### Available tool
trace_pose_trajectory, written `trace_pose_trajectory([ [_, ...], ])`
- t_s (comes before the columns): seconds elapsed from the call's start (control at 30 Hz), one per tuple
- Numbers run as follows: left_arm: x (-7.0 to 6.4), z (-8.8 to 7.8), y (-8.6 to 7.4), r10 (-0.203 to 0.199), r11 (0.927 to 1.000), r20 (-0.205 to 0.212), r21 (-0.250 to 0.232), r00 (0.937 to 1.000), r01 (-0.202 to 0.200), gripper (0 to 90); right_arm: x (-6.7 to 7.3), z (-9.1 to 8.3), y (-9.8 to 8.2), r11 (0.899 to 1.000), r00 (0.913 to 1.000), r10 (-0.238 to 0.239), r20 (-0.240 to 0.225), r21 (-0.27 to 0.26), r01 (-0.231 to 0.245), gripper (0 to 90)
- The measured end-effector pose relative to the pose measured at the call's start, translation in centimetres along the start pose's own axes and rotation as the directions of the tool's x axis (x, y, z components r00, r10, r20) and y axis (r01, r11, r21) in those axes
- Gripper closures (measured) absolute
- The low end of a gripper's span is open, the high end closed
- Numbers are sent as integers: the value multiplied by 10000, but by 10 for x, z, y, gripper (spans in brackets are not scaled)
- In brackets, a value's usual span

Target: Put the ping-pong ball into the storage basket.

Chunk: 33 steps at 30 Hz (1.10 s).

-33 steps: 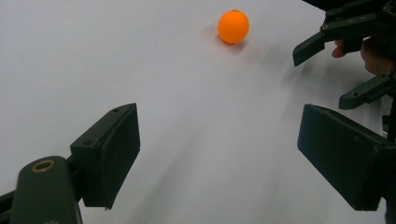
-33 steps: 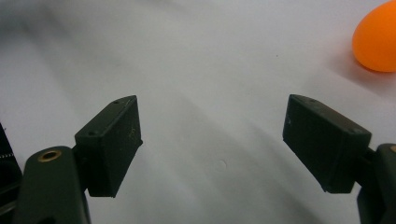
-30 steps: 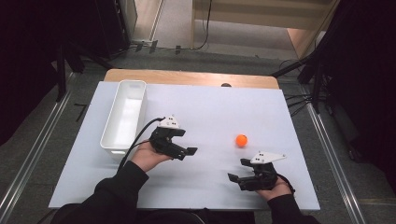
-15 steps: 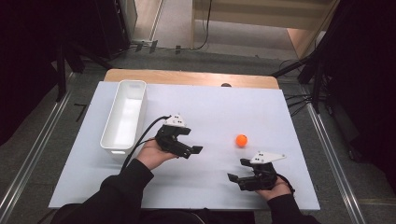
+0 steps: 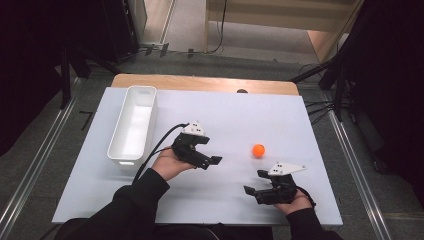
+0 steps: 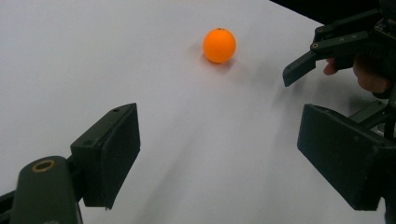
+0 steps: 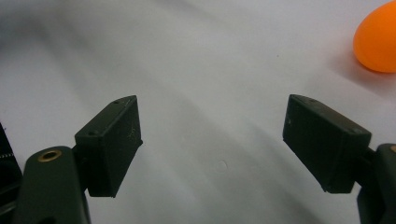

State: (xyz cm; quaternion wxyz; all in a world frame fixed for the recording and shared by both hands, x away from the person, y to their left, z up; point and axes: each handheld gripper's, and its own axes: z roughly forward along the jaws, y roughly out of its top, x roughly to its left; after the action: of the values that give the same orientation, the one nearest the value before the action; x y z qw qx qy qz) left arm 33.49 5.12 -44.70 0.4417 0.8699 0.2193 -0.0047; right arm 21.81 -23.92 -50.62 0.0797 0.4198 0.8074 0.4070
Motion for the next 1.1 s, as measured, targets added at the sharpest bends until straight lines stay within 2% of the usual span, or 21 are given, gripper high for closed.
trace_pose_trajectory([
  [0.47, -1, 11, 6, 95, 9999, 203, 74, 9997, -97, 146, 0, 0, 0, 10000, 10000, 2, -68, 9, -2, 180],
  [0.67, -1, 14, 9, 110, 9999, 149, 7, 9998, -111, 145, 0, 0, 0, 10000, 10000, -25, -43, 4, 25, 180],
  [0.83, -2, 17, 12, 190, 9998, -61, -6, 9998, -190, 145, 0, -1, 0, 10000, 10000, -3, -79, -5, 3, 179],
  [0.87, -3, 20, 13, 357, 9993, -163, 131, 9992, -355, 145, 0, -1, 0, 10000, 10000, -8, -80, -8, 7, 180],
  [0.93, -3, 21, 13, 442, 9989, -200, 145, 9988, -439, 145, 0, -1, 0, 10000, 10000, -30, -92, -8, 30, 180],
  [1.1, -4, 27, 16, 341, 9993, 55, 116, 9994, -342, 145, 1, -2, 1, 9999, 9999, 2, -152, -159, -5, 180],
])
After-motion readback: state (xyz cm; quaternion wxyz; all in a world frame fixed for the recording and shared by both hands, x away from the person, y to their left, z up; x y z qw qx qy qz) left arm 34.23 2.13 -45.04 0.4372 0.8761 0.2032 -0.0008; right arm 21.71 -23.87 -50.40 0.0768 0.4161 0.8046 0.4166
